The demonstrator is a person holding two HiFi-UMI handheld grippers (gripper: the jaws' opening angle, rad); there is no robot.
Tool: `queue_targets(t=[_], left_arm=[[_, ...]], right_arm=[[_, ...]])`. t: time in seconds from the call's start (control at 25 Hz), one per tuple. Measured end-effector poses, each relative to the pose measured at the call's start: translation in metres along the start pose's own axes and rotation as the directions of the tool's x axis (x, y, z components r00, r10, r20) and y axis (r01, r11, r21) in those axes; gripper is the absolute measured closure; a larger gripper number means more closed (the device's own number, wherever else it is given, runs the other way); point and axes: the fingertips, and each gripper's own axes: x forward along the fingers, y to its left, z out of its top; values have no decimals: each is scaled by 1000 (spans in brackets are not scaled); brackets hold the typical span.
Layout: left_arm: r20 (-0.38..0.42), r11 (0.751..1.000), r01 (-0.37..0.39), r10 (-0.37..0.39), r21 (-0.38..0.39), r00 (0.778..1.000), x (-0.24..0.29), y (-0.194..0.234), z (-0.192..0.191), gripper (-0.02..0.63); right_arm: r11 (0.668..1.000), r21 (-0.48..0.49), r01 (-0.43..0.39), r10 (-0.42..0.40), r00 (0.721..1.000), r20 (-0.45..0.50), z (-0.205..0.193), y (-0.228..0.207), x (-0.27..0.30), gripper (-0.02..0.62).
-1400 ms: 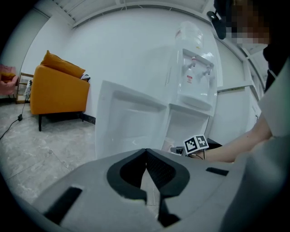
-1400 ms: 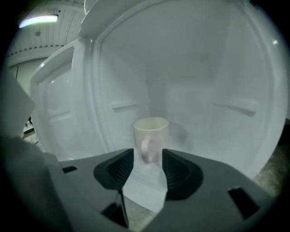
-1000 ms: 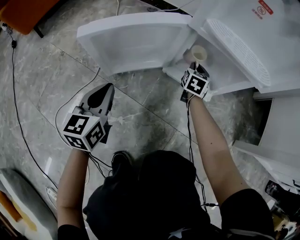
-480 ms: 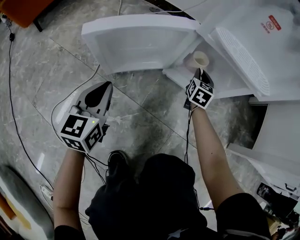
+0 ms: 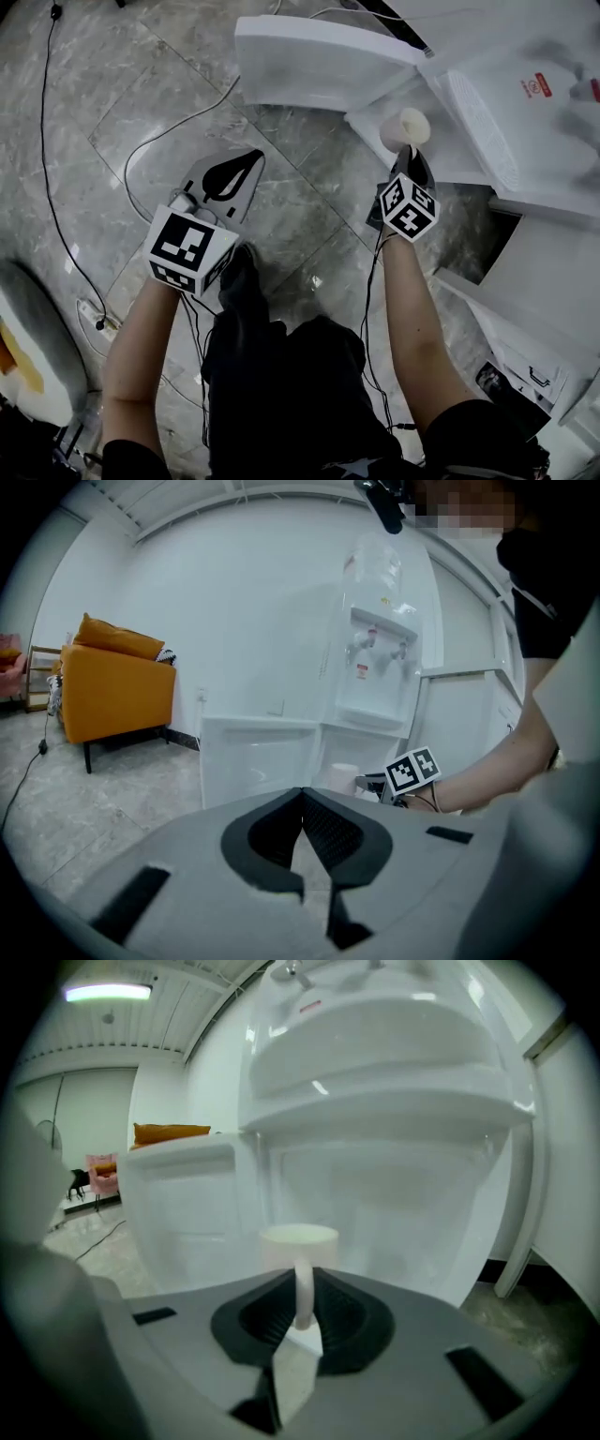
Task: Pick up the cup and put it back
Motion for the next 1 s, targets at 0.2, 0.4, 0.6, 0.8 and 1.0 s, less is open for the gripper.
queue_targets(t=[0.2, 0.4, 0.6, 0.8, 1.0], left_arm=[[13, 997, -64, 64, -42, 998, -54, -25, 56, 597], [39, 987, -142, 146, -77, 989, -105, -57, 122, 597], [53, 970, -207, 215, -125, 975, -152, -95, 183, 597], [79, 946, -275, 291, -171, 953, -197, -127, 243, 597], [73, 900, -351, 381, -257, 922, -237, -158, 280, 597]], right_arm=[[995, -25, -101, 101, 995, 2, 52, 33, -80, 549], [973, -68, -222, 224, 974, 36, 124, 57, -162, 549], [947, -95, -307, 314, 946, 77, 197, 60, -240, 549], [930, -85, -359, 367, 923, 118, 265, 47, -305, 549], [920, -84, -383, 391, 911, 130, 317, 12, -366, 549]])
